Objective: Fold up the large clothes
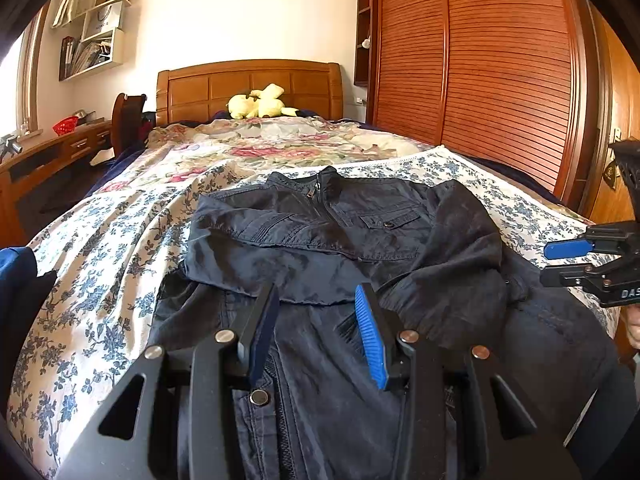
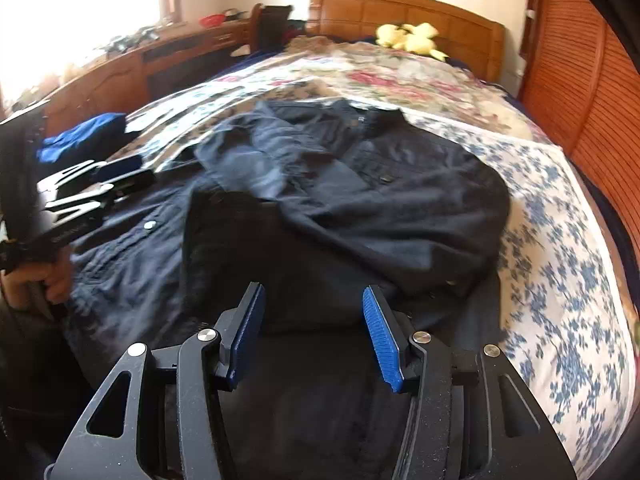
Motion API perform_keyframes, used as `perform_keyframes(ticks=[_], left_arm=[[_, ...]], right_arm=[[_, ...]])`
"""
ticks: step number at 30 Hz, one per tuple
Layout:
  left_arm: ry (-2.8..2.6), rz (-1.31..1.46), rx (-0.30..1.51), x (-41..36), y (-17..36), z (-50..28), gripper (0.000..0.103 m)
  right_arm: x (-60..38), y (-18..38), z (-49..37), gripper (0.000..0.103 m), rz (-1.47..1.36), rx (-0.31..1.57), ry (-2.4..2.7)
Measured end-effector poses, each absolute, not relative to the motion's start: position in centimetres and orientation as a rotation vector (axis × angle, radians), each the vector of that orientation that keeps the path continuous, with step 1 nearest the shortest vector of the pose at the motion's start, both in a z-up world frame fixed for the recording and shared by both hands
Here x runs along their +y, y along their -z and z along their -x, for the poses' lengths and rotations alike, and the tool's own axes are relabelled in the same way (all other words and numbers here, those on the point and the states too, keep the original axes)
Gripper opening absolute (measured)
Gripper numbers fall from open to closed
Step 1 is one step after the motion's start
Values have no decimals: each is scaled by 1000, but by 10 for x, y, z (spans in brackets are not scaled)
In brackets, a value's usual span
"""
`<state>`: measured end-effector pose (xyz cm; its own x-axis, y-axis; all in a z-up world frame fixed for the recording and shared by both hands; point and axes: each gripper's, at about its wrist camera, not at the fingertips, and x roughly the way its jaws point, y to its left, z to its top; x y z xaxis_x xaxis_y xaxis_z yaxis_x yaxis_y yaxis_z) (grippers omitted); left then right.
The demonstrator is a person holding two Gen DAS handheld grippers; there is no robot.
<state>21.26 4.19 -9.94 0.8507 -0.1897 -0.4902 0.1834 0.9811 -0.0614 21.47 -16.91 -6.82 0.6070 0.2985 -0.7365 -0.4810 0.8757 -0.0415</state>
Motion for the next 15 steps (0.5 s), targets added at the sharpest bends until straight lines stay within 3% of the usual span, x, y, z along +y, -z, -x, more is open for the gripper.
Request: perform_keyframes(ticks=[15], left_arm=[[242,-22,595,16,125,-215,39]], right_arm=[[-192,132,-254,52,188,790,-380]])
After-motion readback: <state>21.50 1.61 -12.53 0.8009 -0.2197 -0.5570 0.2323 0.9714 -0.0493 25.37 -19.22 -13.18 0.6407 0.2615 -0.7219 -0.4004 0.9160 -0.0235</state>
